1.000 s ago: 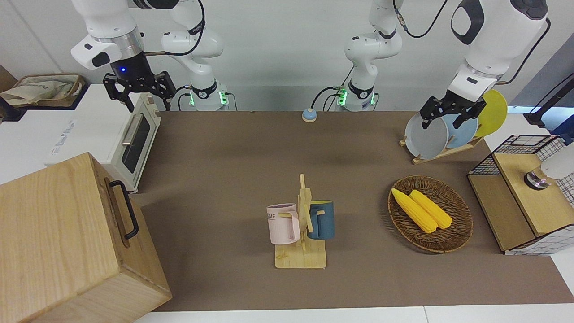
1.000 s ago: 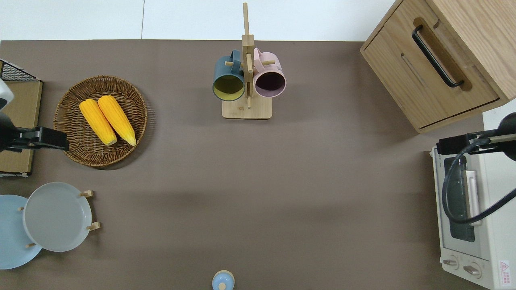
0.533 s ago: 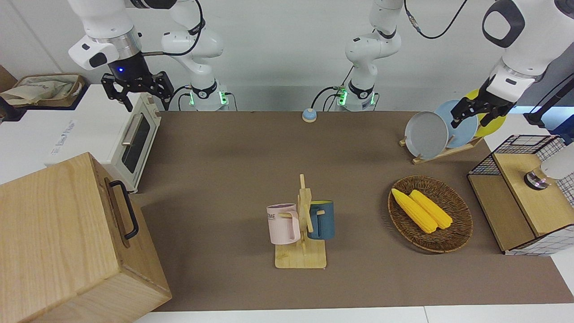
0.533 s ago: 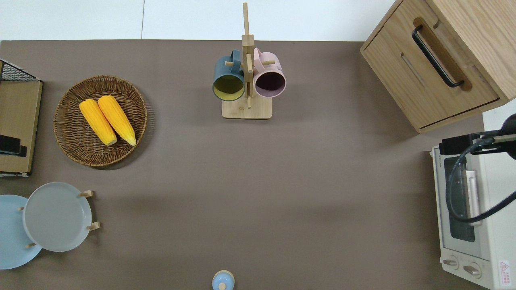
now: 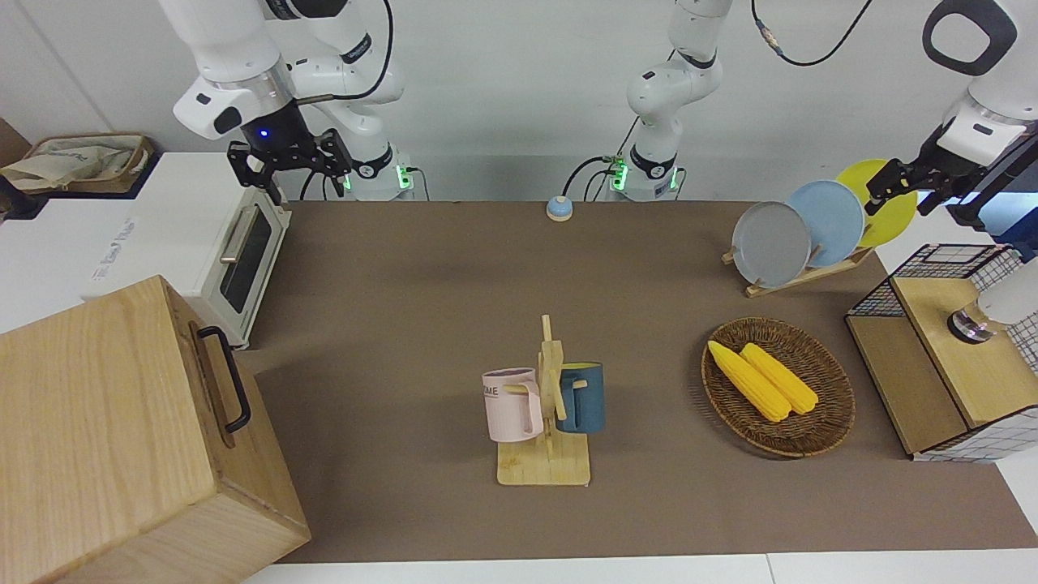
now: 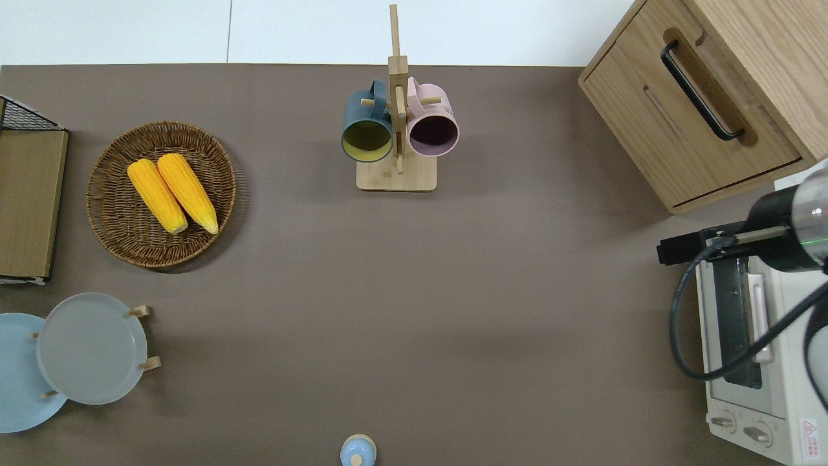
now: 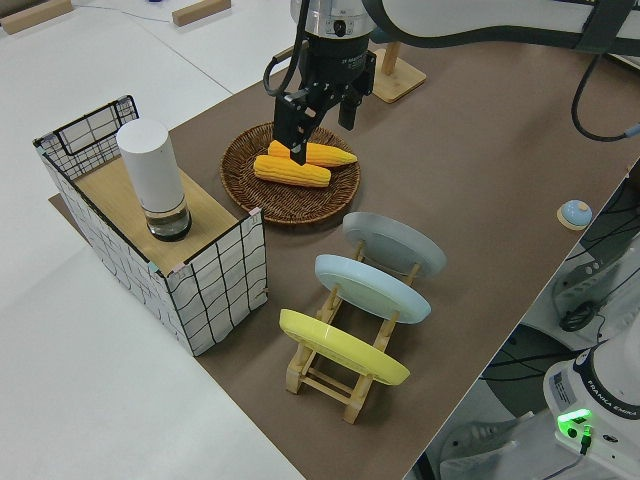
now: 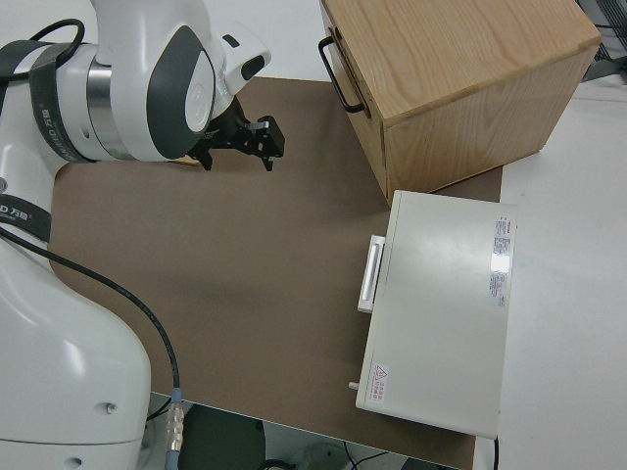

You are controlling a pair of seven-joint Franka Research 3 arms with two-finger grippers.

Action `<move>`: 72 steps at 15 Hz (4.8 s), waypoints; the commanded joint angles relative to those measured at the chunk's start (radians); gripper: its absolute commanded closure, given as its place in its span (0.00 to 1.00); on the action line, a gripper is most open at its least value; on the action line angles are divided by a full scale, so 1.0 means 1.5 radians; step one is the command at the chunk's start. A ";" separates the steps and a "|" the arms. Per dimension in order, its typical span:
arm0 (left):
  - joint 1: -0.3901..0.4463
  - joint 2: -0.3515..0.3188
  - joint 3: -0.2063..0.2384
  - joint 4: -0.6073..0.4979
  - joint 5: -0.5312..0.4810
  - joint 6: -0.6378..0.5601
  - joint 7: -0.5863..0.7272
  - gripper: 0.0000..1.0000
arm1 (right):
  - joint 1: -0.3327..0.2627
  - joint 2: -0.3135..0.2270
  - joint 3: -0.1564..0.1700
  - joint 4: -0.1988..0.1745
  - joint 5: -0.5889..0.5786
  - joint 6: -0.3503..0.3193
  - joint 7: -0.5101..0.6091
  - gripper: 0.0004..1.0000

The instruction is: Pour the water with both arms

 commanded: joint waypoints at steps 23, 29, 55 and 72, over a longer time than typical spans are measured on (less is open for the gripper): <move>0.078 0.076 0.064 0.020 -0.096 0.268 0.155 0.00 | 0.029 0.175 0.186 -0.150 -0.191 0.551 0.159 0.01; 0.078 0.103 0.064 -0.008 -0.185 0.404 0.155 0.00 | 0.031 0.240 0.186 -0.124 -0.246 0.660 0.158 0.01; 0.071 0.157 0.061 -0.099 -0.471 0.611 0.398 0.00 | 0.059 0.392 0.176 0.109 -0.292 0.659 0.097 0.98; 0.049 0.165 0.062 -0.108 -0.463 0.646 0.401 0.79 | 0.060 0.369 0.168 0.104 -0.295 0.631 0.086 1.00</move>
